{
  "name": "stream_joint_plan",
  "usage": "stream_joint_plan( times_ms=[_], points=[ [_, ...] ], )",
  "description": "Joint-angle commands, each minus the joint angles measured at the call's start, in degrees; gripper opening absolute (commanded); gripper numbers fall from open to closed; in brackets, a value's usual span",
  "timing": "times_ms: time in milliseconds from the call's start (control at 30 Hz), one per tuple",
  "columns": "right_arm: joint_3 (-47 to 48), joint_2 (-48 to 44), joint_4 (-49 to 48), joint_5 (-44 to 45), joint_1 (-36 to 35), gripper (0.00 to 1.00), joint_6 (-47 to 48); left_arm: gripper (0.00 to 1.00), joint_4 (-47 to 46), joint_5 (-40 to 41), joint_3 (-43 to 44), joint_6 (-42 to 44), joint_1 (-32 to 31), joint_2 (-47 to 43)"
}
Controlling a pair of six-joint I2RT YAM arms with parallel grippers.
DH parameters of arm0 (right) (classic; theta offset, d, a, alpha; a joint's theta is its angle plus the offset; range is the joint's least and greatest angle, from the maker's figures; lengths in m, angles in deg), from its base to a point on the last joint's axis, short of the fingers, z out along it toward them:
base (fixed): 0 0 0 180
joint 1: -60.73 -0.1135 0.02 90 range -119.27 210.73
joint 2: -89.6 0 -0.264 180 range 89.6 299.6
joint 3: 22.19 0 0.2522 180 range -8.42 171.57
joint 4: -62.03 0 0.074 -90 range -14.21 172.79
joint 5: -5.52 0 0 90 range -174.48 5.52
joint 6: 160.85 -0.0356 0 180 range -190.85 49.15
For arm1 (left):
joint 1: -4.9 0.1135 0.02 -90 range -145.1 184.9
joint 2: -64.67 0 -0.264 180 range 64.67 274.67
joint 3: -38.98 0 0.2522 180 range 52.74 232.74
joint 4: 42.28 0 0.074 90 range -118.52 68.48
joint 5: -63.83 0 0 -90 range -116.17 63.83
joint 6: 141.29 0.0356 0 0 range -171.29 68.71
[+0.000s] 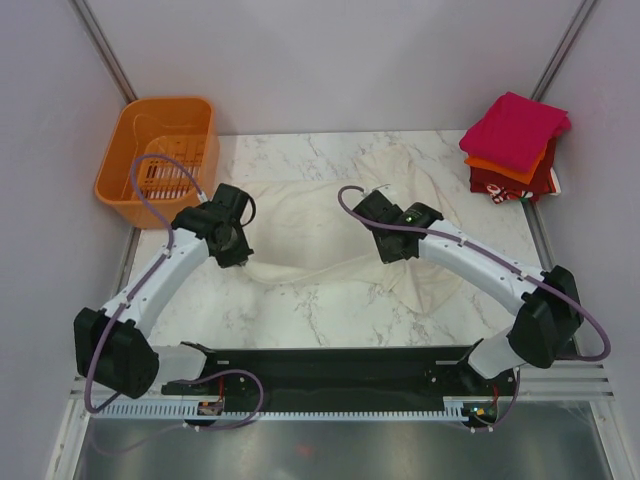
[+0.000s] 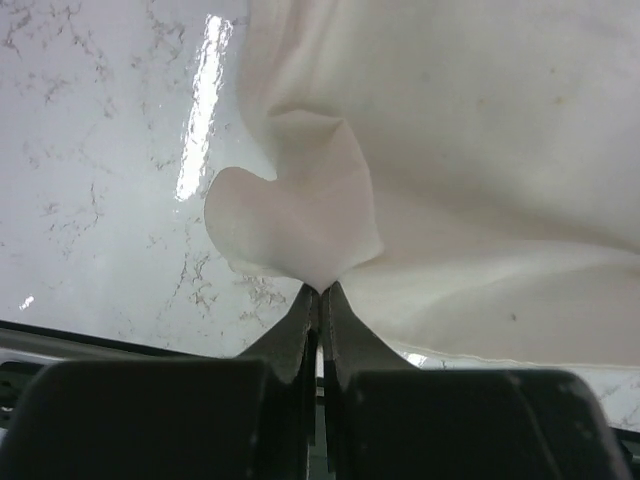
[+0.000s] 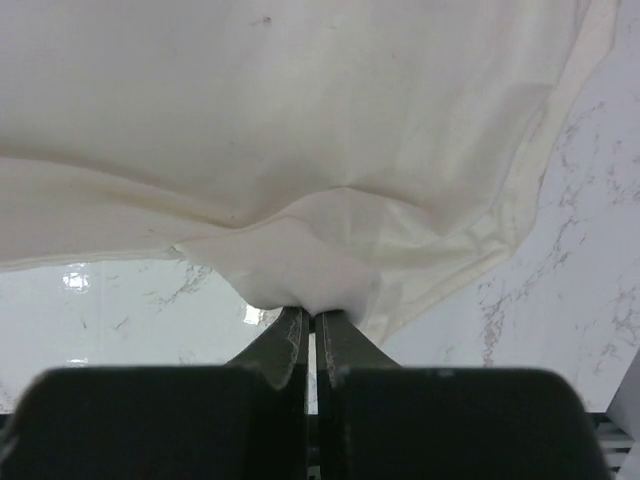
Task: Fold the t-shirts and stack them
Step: Fold the tshirt
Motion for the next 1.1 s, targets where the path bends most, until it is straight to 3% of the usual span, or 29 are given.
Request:
stream_joint_plan(
  times_ms=[0, 267, 733, 833, 933, 1000, 1033, 1067],
  points=[
    [3.1, 2.1, 0.4, 3.3, 1.8, 0.0, 3.8, 0.02, -3.7, -0.9, 3.2, 5.1, 0.8, 3.6],
    [9.4, 9.1, -1.0, 4.8, 8.9, 0.0, 7.7, 0.02, -4.3, 1.0, 12.0, 10.3, 2.1, 14.7],
    [27.5, 29.2, -0.5, 4.2, 15.5, 0.0, 11.8, 0.03, -0.7, 3.1, 28.0, 17.2, 5.7, 36.3],
    [31.2, 33.7, -0.2, 3.6, 16.5, 0.0, 12.8, 0.11, -0.3, 3.6, 31.0, 17.9, 6.5, 39.1],
    [34.8, 38.0, 0.5, 3.7, 17.8, 0.0, 13.5, 0.33, 0.8, 4.9, 34.7, 18.4, 7.4, 42.9],
    [38.9, 41.0, 1.1, 4.1, 18.5, 0.25, 14.0, 0.56, 2.7, 6.1, 37.0, 18.4, 7.8, 44.4],
    [40.5, 41.7, 1.9, 4.4, 19.2, 0.45, 14.4, 0.66, 3.5, 6.3, 39.6, 18.3, 7.8, 44.5],
    [43.3, 42.6, 2.9, 6.1, 19.5, 0.75, 14.2, 0.78, 4.6, 6.2, 41.2, 18.0, 7.8, 43.7]
  ],
)
